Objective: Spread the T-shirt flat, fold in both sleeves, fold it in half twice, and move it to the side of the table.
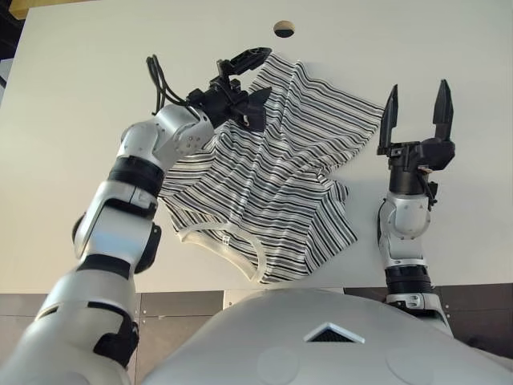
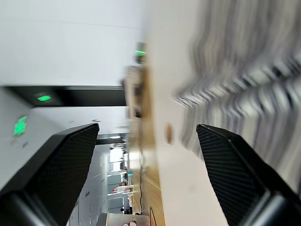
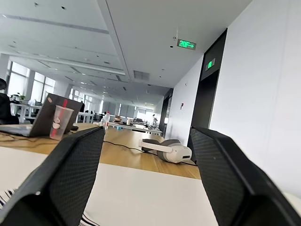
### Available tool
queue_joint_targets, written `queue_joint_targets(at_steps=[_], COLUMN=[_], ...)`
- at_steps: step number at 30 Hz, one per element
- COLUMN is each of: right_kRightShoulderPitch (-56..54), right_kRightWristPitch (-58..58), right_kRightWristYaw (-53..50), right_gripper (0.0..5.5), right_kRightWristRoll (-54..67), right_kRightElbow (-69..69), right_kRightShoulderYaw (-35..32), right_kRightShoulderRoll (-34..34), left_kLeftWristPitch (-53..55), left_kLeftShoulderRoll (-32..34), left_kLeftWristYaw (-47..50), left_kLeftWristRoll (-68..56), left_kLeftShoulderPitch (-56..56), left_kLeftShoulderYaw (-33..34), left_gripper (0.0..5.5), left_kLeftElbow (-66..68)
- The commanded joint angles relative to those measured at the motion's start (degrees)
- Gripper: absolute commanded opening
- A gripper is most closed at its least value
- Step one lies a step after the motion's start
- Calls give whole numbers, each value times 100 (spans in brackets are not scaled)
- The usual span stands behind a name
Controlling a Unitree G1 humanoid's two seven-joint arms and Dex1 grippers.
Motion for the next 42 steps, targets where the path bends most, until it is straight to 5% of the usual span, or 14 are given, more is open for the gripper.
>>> queue_joint_targets(at_steps=[1, 13, 24, 31, 36, 42], right_kRightShoulderPitch=[-106, -196, 812, 822, 986, 772], right_kRightWristPitch=[-227, -350, 451, 951, 1154, 1299], right_kRightWristYaw=[-180, -359, 1244, 2296, 3203, 3024], right_gripper=[335, 335, 335, 335, 335, 335], right_kRightWristRoll=[-173, -492, -719, -1739, -2856, -3929], right_kRightElbow=[280, 340, -1946, -2393, -2319, -1735], right_kRightShoulderYaw=[-90, 66, 1149, 1489, 1625, 1620], right_kRightShoulderRoll=[10, 126, -881, -2005, -3307, -4094], left_kLeftWristPitch=[-170, 366, 1809, 2029, 1217, 777], left_kLeftShoulderRoll=[-273, -754, -201, 80, 197, 469], left_kLeftWristYaw=[178, -100, -136, 217, 1460, 2085], left_kLeftWristRoll=[370, 576, 341, -29, -1275, -1977], left_kLeftShoulderPitch=[-770, -1153, -1163, -1148, -1070, -256], left_kLeftShoulderYaw=[-655, -1649, -1709, -1411, -217, 531], left_gripper=[387, 387, 387, 387, 387, 387], left_kLeftElbow=[1173, 2124, 2352, 2293, 1758, 604])
